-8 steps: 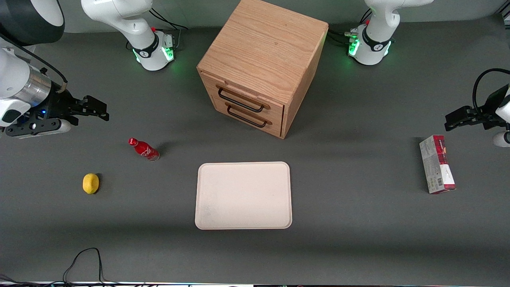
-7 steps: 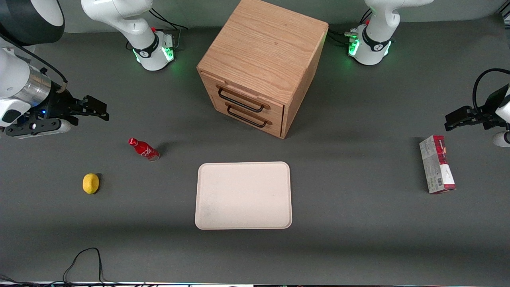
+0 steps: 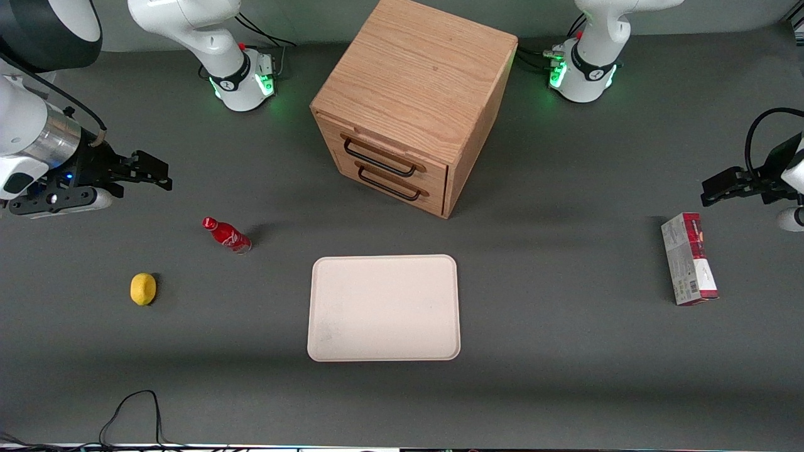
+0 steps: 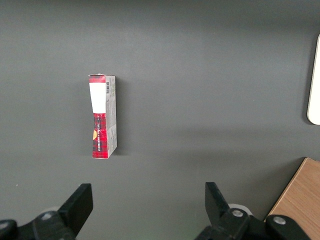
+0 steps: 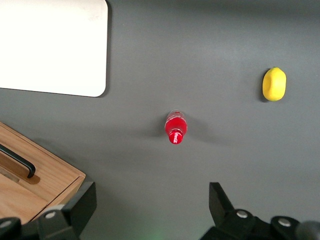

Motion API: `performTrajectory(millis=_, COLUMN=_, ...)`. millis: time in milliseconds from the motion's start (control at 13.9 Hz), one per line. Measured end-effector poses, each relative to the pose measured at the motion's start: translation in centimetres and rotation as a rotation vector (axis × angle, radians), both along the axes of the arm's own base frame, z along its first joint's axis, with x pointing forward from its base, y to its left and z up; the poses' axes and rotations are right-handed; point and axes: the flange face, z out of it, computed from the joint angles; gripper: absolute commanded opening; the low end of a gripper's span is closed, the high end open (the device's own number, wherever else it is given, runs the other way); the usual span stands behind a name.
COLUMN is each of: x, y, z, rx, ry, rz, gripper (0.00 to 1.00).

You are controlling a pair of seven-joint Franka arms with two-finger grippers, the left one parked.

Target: Open upper drawer

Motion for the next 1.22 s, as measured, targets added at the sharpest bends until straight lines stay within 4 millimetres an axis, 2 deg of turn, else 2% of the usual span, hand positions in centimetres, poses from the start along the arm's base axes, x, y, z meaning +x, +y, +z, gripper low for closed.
performTrajectory(millis=216, x=0.1, y=0.6, z=0.0, rx=-0.001, ry=-0.001, rz=0.010, gripper=1.00)
performTrajectory(millis=431, x=0.3, y=1.1, z=0.8, rx=0.001, ry=-0.019, rz=0.019, gripper=1.00)
performTrajectory(millis=575, x=0.4, y=2.5, z=1.6, rx=0.004, ry=-0.035, rz=0.042, gripper=1.00)
performTrajectory(millis=719, x=0.2, y=5.4, z=1.9, rx=0.007, ry=-0.043, rz=0.093, gripper=1.00)
performTrajectory(millis=934, x=0.4, y=10.9, z=1.7, rx=0.011, ry=-0.045, rz=0.186, gripper=1.00)
performTrajectory(millis=1222, x=0.6, y=19.5, z=0.7, rx=0.014, ry=-0.010, rz=0.325, gripper=1.00)
